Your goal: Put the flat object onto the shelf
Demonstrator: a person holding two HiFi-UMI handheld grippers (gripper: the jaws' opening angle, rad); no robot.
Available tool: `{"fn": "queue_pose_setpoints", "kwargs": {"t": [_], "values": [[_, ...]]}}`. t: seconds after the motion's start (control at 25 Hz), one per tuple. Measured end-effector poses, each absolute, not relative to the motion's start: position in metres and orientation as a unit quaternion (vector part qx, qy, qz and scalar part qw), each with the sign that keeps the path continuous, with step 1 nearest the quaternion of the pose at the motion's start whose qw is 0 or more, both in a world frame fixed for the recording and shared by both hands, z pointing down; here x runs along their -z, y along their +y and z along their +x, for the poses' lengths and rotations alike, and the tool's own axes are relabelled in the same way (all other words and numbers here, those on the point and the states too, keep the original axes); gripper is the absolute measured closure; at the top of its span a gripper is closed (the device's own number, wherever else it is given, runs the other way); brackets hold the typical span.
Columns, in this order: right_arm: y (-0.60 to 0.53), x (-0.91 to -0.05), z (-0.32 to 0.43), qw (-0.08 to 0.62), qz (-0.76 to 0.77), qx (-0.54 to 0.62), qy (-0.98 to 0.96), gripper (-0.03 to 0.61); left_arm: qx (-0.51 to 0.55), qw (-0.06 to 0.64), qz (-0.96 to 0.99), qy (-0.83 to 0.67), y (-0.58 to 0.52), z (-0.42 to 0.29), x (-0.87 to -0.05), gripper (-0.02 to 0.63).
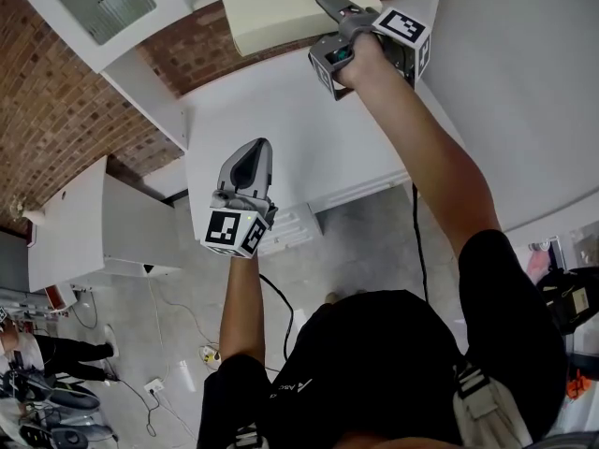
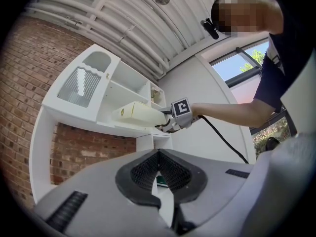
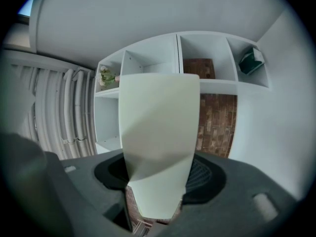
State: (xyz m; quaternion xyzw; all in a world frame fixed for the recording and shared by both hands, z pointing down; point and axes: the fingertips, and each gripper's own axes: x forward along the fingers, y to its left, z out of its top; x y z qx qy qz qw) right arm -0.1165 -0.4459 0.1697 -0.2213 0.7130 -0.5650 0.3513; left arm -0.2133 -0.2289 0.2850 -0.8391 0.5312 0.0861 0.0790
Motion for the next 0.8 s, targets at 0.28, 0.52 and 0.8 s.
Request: {"fn": "queue_pose_setpoints", "kwargs": {"t": [0.28, 0.52, 0.8], "values": [[-0.477, -0.163, -0.131, 0.346, -0.237, 0.564, 0.711, 0.306, -0.090, 0.096, -0.836, 0.533, -0.236, -0.221, -0.273, 0.615], [-0.498, -0.162, -0.136, 0.361, -0.242, 0.572, 0.695, 0.301, -0.102, 0.107, -0.839, 0.524, -0.250, -0.221, -0.241, 0.615], [-0.518, -0.157, -0.144, 0.379, -0.231, 0.577, 0.686, 0.295, -0.094, 0.126, -0.848, 0.506, -0.277, -0.215, -0.218, 0.615]]}}
